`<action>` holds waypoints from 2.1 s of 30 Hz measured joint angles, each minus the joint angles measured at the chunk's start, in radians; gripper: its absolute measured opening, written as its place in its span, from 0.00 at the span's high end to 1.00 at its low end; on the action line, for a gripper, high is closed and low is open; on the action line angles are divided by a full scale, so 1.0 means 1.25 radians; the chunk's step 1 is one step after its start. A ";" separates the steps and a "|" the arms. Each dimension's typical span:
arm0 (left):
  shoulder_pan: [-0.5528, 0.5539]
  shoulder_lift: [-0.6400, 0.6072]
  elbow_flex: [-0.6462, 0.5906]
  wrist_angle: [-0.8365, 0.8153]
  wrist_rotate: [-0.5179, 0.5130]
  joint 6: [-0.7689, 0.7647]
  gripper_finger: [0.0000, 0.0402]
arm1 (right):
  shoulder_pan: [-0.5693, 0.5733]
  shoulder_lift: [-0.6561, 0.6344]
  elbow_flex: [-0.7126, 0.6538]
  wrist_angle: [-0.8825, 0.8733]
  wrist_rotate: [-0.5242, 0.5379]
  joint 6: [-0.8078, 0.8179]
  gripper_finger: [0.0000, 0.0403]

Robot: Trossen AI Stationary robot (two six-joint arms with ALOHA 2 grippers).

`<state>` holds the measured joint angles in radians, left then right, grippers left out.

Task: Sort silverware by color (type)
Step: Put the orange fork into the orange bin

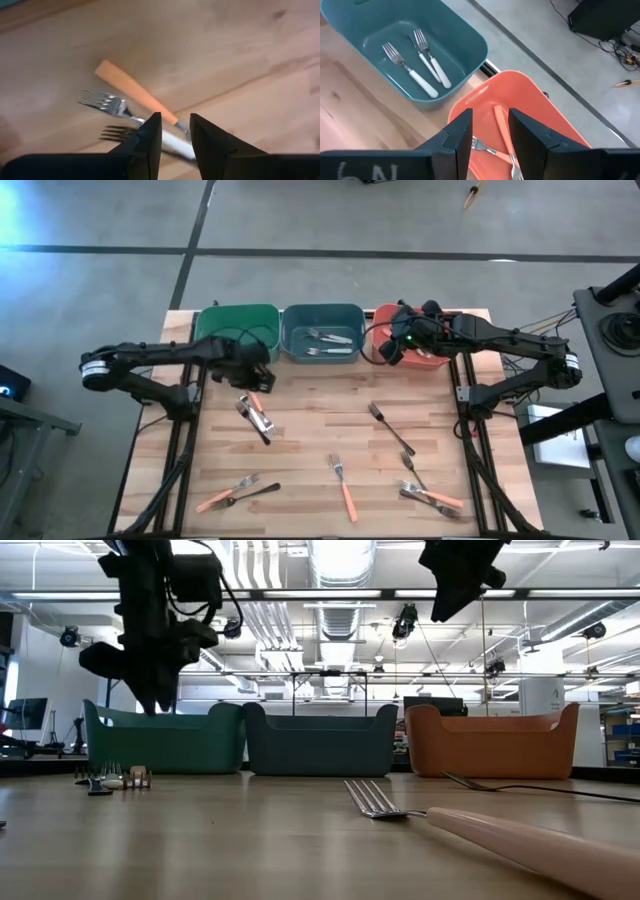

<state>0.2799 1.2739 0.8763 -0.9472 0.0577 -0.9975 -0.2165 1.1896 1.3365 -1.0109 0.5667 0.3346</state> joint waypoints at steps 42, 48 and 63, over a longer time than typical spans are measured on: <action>-0.353 0.228 -0.031 0.055 -0.290 -0.716 0.79 | 0.000 0.000 0.000 -0.068 -0.001 -0.101 0.71; -0.389 0.228 -0.032 0.039 -0.290 -0.787 0.79 | 0.000 0.000 0.000 -0.067 -0.001 -0.102 0.71; -0.390 0.296 -0.032 0.097 -0.318 -0.797 0.79 | 0.000 0.000 0.000 -0.063 -0.001 -0.102 0.71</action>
<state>-0.2070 1.6443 0.8358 -0.8263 -0.3397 -1.9938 -0.2165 1.1892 1.3365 -1.0901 0.5659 0.2077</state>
